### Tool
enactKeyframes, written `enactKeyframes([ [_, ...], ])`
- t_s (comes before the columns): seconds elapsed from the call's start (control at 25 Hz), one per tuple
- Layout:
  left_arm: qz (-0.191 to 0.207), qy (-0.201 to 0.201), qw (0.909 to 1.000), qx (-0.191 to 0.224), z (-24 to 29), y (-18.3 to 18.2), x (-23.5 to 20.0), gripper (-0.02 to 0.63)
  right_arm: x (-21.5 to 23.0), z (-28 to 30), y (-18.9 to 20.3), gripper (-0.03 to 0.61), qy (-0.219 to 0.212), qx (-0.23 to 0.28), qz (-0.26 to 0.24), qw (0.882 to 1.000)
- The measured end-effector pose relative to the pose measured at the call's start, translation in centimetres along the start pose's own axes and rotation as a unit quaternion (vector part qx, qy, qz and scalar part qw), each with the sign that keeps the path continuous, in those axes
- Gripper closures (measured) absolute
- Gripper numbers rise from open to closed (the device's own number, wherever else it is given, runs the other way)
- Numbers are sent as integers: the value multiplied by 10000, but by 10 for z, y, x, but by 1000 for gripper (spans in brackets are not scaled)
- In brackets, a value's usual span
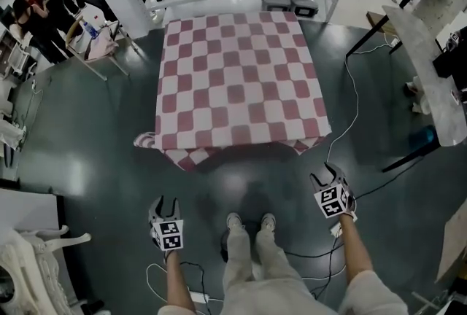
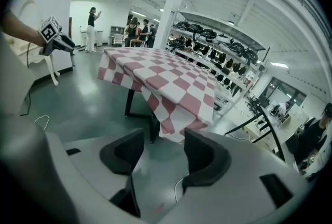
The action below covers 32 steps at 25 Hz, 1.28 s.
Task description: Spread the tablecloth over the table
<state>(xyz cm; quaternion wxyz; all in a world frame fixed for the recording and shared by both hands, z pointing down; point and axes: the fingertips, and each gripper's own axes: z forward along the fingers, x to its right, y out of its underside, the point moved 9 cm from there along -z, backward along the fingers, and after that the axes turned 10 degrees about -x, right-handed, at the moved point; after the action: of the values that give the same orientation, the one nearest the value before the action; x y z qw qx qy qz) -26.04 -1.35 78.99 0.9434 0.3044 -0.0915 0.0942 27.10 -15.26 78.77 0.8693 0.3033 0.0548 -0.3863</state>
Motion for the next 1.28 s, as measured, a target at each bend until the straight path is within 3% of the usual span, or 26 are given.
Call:
enactKeyframes([
  [0.2, -15, 11, 9987, 513, -15, -43, 11, 547, 11, -20, -29, 419, 34, 439, 353, 9984],
  [0.44, 33, 383, 9934, 1079, -47, -102, 25, 588, 25, -67, -65, 565, 282, 998, 889, 9906],
  [0.8, -73, 711, 9749, 2108, -105, -195, 28, 588, 45, -137, -129, 565, 437, 1940, 1212, 9725],
  [1.12, -89, 815, 9586, 2727, -140, -244, 24, 588, 62, -181, -166, 565, 810, 2617, 1121, 9552],
  [1.28, -94, 804, 9536, 2902, -154, -257, 22, 588, 63, -197, -175, 565, 856, 2717, 1102, 9522],
])
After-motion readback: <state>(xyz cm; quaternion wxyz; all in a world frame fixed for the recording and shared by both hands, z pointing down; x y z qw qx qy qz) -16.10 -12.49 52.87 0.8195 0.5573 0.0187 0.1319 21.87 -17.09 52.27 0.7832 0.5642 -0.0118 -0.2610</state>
